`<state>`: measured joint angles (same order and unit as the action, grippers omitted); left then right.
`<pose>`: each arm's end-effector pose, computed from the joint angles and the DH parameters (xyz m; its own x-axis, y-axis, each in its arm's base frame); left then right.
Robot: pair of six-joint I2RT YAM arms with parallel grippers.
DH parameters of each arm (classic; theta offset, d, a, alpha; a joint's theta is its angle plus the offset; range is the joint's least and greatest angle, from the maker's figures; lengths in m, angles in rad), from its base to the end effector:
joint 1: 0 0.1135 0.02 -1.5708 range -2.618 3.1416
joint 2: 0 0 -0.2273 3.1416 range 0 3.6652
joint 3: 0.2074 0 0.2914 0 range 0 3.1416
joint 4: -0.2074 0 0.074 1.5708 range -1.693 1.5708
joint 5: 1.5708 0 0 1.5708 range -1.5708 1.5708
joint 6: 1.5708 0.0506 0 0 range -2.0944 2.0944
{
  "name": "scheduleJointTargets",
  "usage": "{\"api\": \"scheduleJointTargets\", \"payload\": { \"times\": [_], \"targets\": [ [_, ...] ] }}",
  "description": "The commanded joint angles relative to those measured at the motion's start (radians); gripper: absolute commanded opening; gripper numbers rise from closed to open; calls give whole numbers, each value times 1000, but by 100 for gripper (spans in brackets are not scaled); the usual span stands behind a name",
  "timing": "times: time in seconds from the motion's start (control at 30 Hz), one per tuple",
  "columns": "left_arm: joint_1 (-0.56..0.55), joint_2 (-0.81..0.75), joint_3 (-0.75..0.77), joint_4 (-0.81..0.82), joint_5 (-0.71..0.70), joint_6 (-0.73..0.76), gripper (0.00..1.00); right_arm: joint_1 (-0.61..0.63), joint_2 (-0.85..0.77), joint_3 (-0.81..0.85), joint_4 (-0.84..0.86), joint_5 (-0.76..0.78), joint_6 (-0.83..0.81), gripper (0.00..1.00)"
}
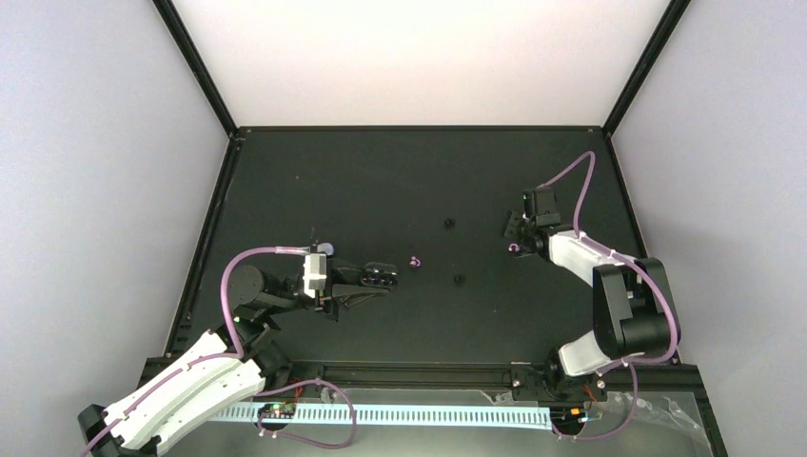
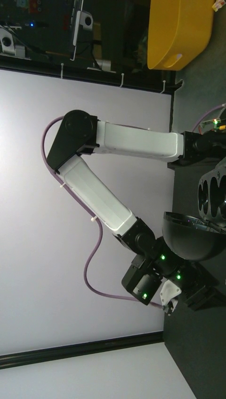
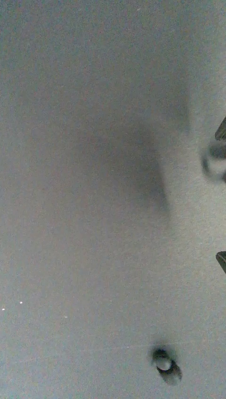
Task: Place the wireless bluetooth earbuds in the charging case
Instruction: Pick up the earbud from the center of the board.
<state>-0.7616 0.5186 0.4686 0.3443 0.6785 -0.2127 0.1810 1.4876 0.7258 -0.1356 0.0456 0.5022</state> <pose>0.1365 -0.1740 0.3047 0.0000 -0.2271 -0.9739 0.9944 0.1033 -0.0241 0.3216 0.0565 0.0893 -0.7471 0.3521 -0.5638 0.2370 0.9335 0.2690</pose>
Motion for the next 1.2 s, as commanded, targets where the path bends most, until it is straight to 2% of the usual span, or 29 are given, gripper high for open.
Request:
{"api": "scheduleJointTargets", "payload": {
  "times": [0.0, 0.33, 0.7, 1.17],
  "targets": [
    [0, -3, 24, 18, 23, 10, 1, 3, 65, 66, -16, 24, -23, 61],
    [-1, -9, 24, 17, 25, 13, 1, 2, 139, 93, -40, -27, -12, 63],
    [0, -8, 24, 16, 25, 12, 2, 2, 117, 79, -73, -82, -4, 63],
    [0, -13, 24, 17, 28, 11, 2, 3, 70, 77, -169, -42, -65, 60]
  ]
}}
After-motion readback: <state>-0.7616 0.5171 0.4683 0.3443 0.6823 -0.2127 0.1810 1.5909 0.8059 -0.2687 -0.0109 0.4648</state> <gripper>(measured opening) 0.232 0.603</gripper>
